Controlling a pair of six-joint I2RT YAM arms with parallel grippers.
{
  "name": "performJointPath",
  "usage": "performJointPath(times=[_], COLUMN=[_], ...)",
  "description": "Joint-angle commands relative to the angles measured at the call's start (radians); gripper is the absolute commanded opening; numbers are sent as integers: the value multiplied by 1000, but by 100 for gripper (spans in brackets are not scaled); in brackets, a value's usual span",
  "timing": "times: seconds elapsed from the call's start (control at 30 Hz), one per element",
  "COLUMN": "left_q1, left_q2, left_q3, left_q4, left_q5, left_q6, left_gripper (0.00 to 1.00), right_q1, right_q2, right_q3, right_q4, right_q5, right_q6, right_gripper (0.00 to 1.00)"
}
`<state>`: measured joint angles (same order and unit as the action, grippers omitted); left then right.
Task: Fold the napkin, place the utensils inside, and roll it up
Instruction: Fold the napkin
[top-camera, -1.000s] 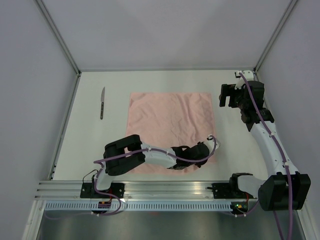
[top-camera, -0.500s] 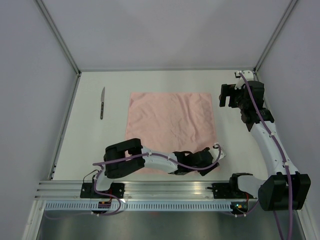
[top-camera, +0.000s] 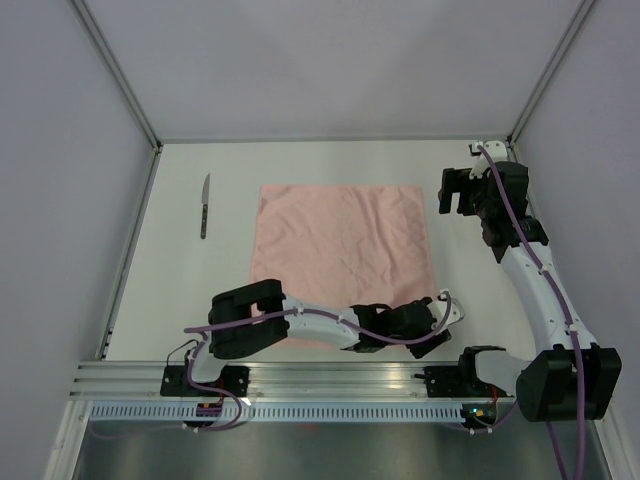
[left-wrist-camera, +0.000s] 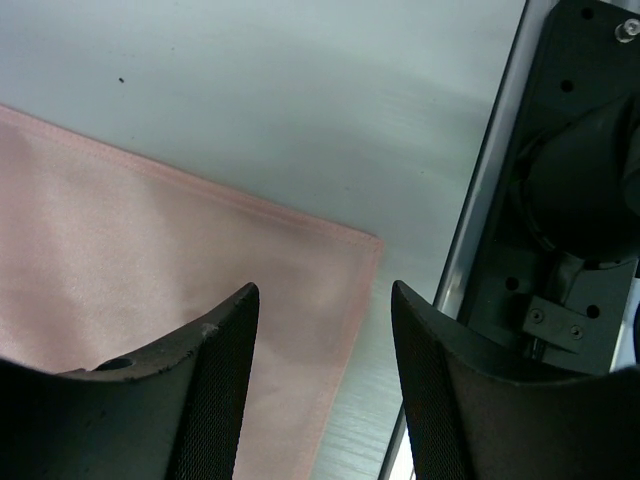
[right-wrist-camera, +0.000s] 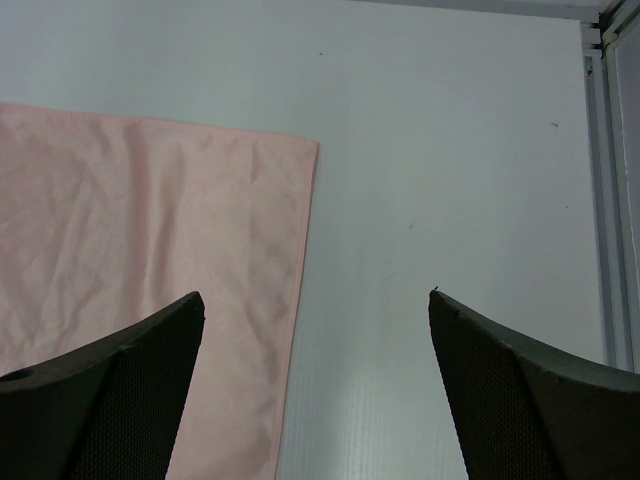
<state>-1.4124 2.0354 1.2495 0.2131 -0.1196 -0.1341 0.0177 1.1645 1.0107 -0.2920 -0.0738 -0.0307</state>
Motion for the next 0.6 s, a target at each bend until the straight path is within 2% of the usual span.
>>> performJointPath(times=[0.0,0.57], left_q1=[-13,-25], left_q2=[20,86], left_q3=[50,56], left_q4=[40,54], left_q5=[46,63], left_q6=[42,42], left_gripper=[61,61], right_q1=[2,2], right_q2=[0,0], right_q3=[9,-1], right_q4=[11,19], right_q5=[5,8], right_q6=[-5,-11], right_gripper=[98,98])
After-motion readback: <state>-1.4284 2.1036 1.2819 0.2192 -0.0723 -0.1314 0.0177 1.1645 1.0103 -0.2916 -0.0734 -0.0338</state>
